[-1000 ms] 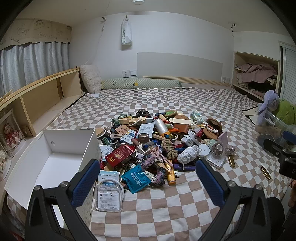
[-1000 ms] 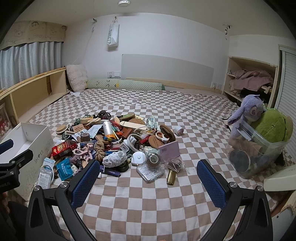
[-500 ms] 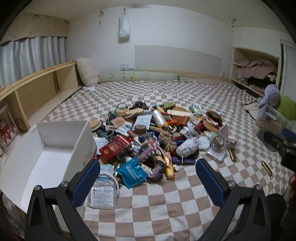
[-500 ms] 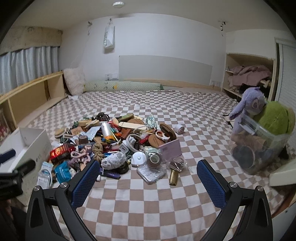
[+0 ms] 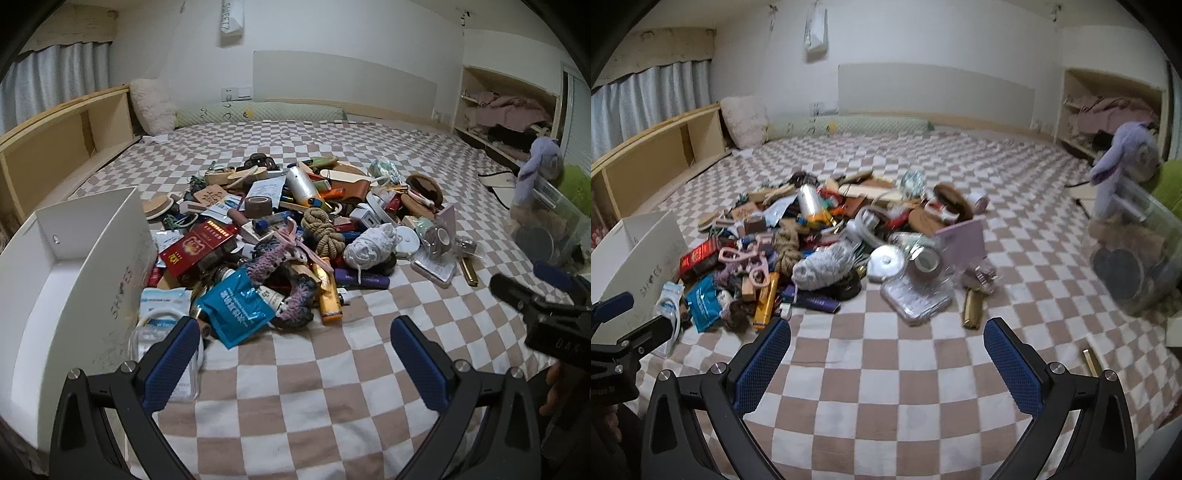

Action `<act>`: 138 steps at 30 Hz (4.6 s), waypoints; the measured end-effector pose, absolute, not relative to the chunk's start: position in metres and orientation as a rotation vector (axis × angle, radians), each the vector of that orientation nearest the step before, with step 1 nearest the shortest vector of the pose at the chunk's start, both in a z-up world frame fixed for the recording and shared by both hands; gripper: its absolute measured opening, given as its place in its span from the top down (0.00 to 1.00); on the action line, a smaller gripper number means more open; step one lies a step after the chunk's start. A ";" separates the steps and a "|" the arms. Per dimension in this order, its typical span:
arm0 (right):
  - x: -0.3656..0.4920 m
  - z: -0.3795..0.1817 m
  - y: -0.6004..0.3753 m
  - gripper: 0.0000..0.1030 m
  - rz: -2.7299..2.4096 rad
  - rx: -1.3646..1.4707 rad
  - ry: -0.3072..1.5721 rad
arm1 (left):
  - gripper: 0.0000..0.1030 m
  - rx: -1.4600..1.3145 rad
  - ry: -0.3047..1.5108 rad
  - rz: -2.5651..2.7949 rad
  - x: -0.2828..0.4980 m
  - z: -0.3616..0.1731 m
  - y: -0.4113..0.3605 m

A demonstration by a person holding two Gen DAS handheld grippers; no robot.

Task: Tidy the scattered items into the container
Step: 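Reach the left tool to the tan rope knot while the right tool reaches the white yarn ball, then close the left tool on the rope knot while the right tool grips the yarn ball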

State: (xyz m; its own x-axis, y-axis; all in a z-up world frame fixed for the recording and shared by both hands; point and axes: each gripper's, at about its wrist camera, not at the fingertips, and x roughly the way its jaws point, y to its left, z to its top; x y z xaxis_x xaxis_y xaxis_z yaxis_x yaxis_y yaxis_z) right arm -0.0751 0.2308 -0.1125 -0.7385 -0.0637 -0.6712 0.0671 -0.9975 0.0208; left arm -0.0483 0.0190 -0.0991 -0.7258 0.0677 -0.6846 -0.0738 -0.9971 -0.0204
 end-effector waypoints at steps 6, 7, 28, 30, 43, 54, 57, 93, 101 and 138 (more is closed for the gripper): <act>-0.103 -0.130 0.231 0.00 -2.755 1.210 -0.130 | 0.01 -1.100 0.006 2.852 -0.072 -0.092 0.018; -0.107 -0.131 0.233 0.00 -2.745 1.211 -0.175 | 0.01 -1.082 0.016 2.862 -0.077 -0.089 0.017; -0.216 -0.174 0.170 0.00 -2.562 1.145 0.090 | 0.00 -1.023 -0.015 2.930 -0.122 -0.101 -0.005; -0.221 -0.182 0.165 0.01 -2.539 1.157 0.113 | 0.00 -1.022 -0.007 2.929 -0.124 -0.102 -0.002; -0.226 -0.198 0.165 0.31 -2.503 1.167 0.078 | 0.05 -1.036 -0.004 2.852 -0.143 -0.108 0.005; -0.203 -0.170 0.207 0.31 -2.620 1.151 -0.088 | 0.17 -0.985 0.191 2.746 -0.177 -0.099 0.045; -0.201 -0.160 0.229 0.31 -2.660 1.138 -0.159 | 0.18 -0.980 0.273 2.668 -0.187 -0.100 0.059; -0.203 -0.155 0.267 0.31 -2.718 1.125 -0.285 | 0.64 -1.425 0.034 2.663 -0.248 -0.168 0.074; -0.193 -0.154 0.260 0.31 -2.720 1.145 -0.249 | 0.65 -1.352 0.038 2.654 -0.218 -0.147 0.074; -0.089 -0.032 0.157 0.31 -2.687 0.841 -0.130 | 0.65 -0.764 -0.193 2.993 -0.022 0.030 -0.073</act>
